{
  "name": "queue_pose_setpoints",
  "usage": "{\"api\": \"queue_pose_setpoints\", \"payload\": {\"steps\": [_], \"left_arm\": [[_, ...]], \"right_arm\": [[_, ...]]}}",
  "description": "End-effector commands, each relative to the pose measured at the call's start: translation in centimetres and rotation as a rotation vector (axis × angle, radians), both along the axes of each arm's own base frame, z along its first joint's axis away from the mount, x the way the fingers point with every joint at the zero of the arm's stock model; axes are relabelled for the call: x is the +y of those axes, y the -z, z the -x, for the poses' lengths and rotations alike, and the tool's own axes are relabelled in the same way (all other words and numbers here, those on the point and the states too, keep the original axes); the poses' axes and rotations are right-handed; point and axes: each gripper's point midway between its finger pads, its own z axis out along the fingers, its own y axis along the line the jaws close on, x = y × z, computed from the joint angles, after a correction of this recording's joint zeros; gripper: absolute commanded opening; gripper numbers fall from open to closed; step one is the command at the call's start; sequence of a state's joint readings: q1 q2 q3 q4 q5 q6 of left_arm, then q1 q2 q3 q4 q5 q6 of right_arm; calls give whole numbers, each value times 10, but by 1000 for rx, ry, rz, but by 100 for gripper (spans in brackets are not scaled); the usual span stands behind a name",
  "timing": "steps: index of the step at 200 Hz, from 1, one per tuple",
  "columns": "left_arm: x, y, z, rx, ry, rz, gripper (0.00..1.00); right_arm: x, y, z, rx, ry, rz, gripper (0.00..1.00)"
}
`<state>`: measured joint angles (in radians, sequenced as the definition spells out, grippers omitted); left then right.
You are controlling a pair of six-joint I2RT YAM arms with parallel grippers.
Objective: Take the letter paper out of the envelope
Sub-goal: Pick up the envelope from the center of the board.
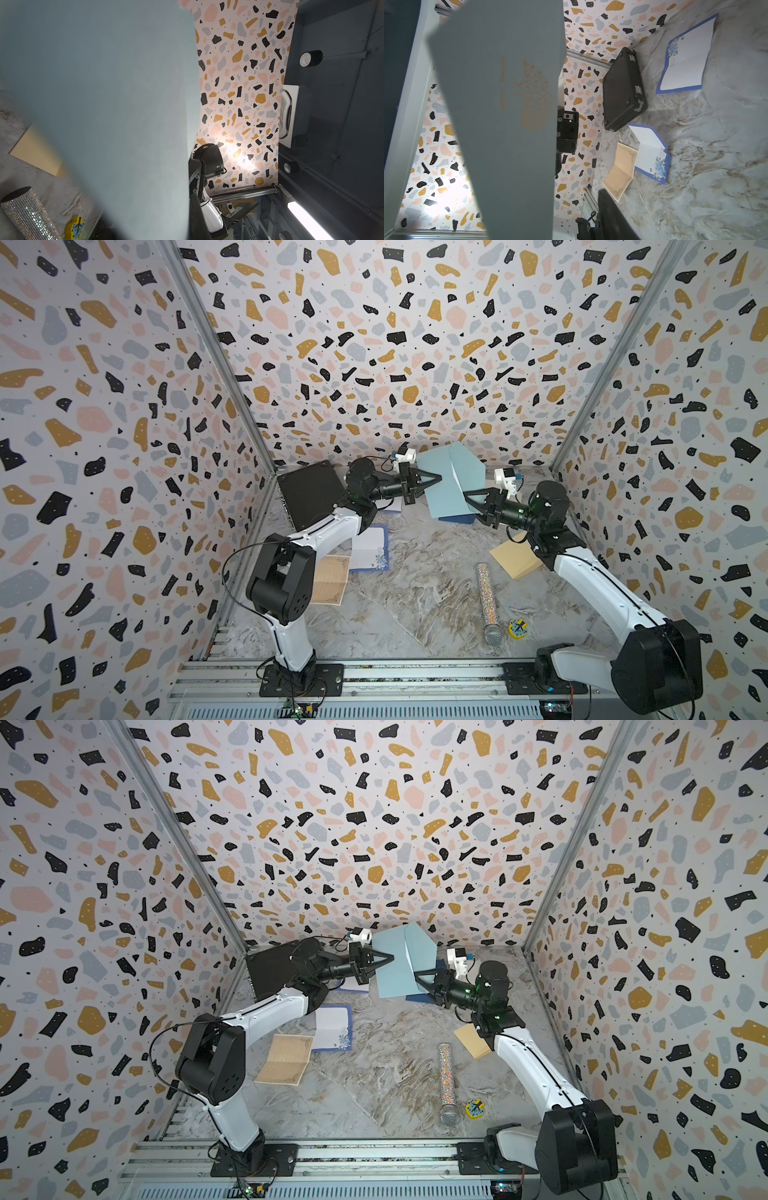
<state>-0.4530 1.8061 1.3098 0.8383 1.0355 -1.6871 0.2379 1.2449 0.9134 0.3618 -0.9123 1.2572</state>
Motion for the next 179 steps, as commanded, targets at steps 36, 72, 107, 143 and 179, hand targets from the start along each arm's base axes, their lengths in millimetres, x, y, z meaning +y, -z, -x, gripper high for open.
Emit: {"api": "queue_pose_setpoints", "payload": {"steps": [36,72,107,143,179], "left_arm": [[0,-15,0,-82,4,27,0],[-1,-10,-1,-76,8,14,0],[1,10,-7,-40,-30,-41,36],[9,35,-23,2,-160,-165,54],[28,36,-26,-20,-313,-363,51]], "right_arm": [[6,-20,10,-25,-57,-70,26],[5,-18,9,-24,-44,-57,4],[-4,-5,8,-20,24,90,0],[-38,27,8,-16,164,492,0],[-63,39,4,-124,237,788,0]]}}
